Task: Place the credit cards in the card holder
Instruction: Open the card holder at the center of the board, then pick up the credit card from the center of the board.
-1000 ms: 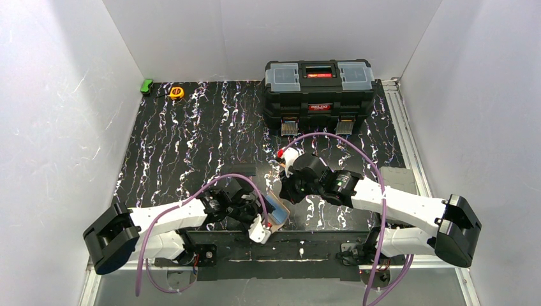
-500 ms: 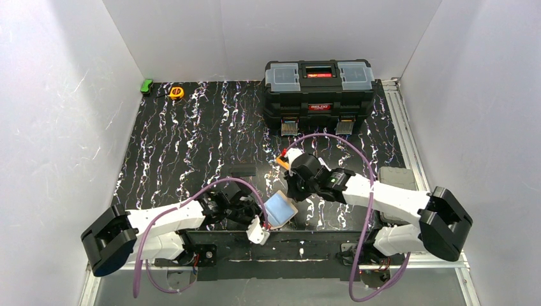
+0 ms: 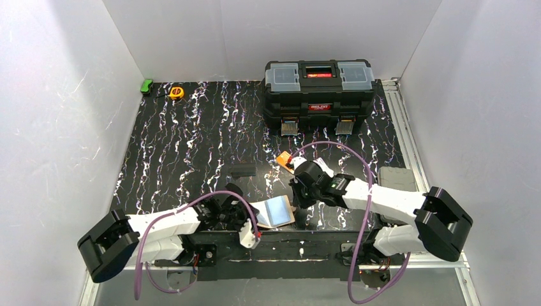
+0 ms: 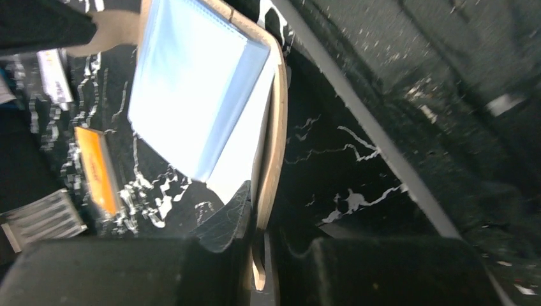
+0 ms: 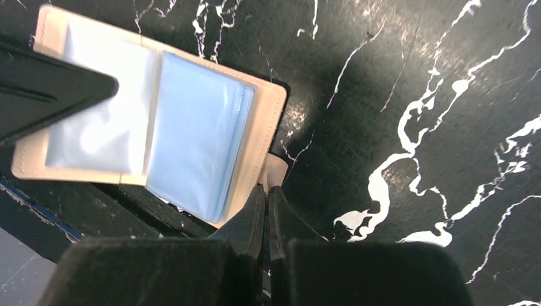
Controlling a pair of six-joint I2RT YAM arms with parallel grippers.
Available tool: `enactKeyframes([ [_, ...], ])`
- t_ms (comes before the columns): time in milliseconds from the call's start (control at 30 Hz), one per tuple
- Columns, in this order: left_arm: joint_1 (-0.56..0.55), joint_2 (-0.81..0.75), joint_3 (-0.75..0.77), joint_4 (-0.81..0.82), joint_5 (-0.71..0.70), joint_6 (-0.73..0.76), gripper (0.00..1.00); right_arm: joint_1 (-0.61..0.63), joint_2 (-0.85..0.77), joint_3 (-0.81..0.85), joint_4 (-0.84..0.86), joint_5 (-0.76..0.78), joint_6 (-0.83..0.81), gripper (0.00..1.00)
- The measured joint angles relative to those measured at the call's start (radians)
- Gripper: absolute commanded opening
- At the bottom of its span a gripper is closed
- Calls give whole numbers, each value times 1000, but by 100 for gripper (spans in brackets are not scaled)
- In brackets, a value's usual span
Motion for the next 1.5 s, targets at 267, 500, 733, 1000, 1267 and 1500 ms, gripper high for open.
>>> enactKeyframes([
  [267,40,-1,-105,202,-2,229,26,0,-3,-37,4,-17,25,14],
  [500,49,12,-97,237,0,326,46,0,-4,-36,-2,-18,25,32],
  [733,51,-21,-50,98,1,364,48,-4,-51,6,-51,-7,16,44],
  [1000,51,-50,-35,41,-2,365,62,-5,-95,101,-86,29,-18,55],
  [1267,57,-38,6,35,-52,196,65,-13,10,221,-46,14,-60,54],
  [1500,117,-133,54,11,-93,-13,72,-83,179,247,56,-84,-68,61],
])
